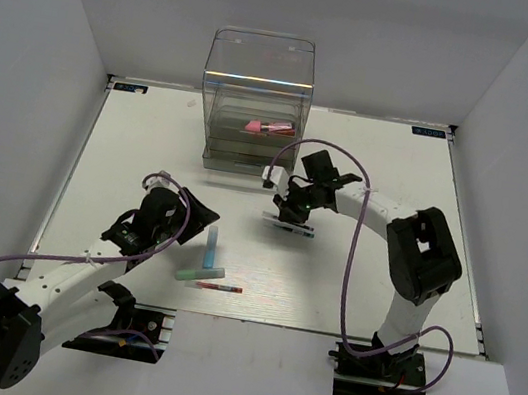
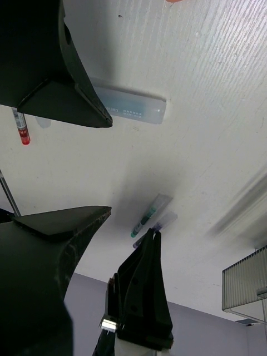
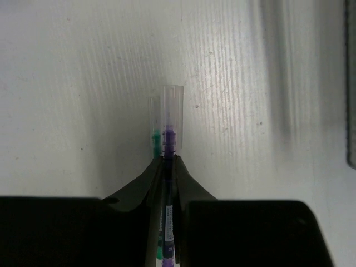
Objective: Sort the stationery into containers
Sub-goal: Pick up the pen from the center of the board, then place the pen in the drawer.
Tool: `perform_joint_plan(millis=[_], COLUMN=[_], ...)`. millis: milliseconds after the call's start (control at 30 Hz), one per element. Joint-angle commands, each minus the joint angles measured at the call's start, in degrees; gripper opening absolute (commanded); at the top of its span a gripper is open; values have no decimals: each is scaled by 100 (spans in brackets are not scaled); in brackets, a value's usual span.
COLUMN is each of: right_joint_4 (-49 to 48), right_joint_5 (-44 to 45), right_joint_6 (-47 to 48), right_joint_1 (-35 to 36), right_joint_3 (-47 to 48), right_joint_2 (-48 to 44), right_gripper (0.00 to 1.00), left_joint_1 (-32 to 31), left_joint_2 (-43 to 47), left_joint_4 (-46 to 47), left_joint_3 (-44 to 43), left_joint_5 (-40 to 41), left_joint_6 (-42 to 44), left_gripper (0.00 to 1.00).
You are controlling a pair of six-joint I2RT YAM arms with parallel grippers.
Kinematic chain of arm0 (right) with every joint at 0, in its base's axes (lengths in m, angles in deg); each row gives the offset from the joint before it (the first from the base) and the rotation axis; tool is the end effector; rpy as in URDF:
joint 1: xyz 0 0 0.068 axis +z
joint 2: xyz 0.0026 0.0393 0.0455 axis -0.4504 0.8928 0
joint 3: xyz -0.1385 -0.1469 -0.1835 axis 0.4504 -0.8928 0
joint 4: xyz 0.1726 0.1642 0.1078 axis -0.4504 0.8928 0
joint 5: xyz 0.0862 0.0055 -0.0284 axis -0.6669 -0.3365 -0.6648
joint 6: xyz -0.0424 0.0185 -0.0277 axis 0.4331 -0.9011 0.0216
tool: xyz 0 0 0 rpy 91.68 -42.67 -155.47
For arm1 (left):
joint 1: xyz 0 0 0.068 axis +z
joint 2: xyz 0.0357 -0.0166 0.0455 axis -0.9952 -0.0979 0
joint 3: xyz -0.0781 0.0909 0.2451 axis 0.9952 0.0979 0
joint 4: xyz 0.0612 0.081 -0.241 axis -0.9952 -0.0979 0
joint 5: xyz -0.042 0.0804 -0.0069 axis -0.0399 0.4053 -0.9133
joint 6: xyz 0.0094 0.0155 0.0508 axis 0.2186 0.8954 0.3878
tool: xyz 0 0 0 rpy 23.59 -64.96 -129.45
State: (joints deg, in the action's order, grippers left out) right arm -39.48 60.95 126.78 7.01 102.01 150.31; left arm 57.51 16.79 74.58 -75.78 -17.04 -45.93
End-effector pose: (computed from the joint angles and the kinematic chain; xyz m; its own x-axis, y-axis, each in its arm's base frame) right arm 0.3097 0.2269 0.1796 -0.0426 -0.7490 -0.6612 -0.9886 0.1272 -0.0805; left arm 0.1671 -0.0842 0.1903 -0.6314 -0.6899 -0.3541 -0.2900 0.6336 -0.7172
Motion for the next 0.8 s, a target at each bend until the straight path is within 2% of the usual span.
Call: perform_joint_plan(millis=[0,100,300,467,767], right_joint_4=[-210,-184,-868,-1089,-984], right_joint_5=[-90,-73,138,296,331], right_joint_6=[-93,-110,-102,398,1619], right_joint_1=[41,41,50,50,146], right_joint_3=[-43,-122,-246,369,1476], right_joint_2=[-371,-389,-766,-846,-319], right_gripper=[0,0,0,0,0], left_joint_1=[-29,-29,-29,-29,-81], left_joint_2=[16,-37,-37,-143,-1107], left_joint_4=[120,120,225,365,1077], left_joint_3=[-143,-143,-143,-143,-319], left_joint_5=[-64,-117,-117,-231,-854], left_joint_6=[73,73,73,73,-199], left_gripper=[68,68,68,68,63])
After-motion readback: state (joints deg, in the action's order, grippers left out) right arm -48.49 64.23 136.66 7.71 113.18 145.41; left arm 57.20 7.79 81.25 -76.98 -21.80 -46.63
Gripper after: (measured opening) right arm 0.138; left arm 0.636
